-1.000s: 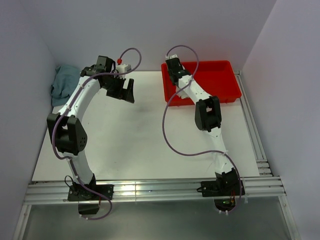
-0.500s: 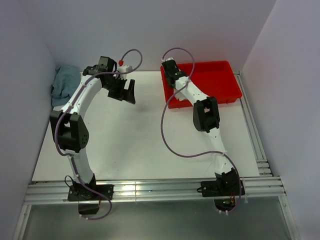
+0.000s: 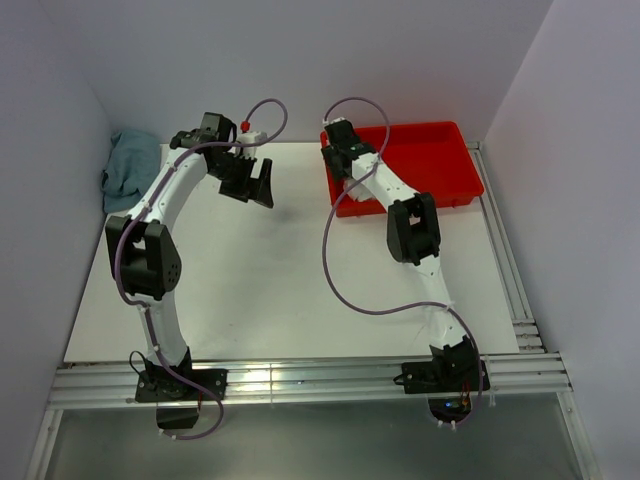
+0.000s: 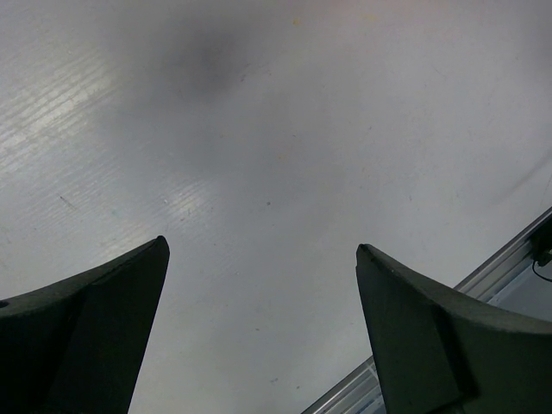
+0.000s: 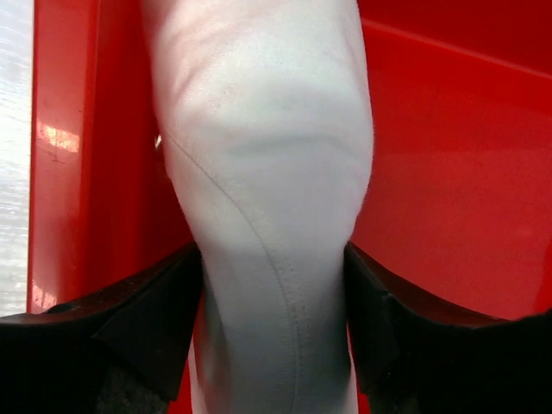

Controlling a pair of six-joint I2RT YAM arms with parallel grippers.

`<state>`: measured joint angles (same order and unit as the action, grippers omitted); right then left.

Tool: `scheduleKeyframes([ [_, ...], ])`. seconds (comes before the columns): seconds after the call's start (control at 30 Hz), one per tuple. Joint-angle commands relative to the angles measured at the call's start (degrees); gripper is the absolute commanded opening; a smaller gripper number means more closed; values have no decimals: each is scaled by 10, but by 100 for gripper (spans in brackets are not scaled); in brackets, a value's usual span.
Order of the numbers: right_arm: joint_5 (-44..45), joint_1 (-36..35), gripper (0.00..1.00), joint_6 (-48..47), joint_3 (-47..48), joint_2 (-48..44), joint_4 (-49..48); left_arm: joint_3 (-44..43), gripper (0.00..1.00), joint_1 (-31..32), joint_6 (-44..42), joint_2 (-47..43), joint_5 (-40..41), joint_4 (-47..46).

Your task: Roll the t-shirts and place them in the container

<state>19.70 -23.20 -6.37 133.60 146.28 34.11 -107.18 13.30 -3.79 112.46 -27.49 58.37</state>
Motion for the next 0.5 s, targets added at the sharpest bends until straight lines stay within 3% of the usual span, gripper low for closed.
scheduleKeyframes([
  [0.0,-26,5,73,13,10,-53,-1,-22,95,3,-3,5,-20,1],
  [0.47,-121,32,82,106,-40,-126,-14,-39,95,4,-4,28,-24,4],
])
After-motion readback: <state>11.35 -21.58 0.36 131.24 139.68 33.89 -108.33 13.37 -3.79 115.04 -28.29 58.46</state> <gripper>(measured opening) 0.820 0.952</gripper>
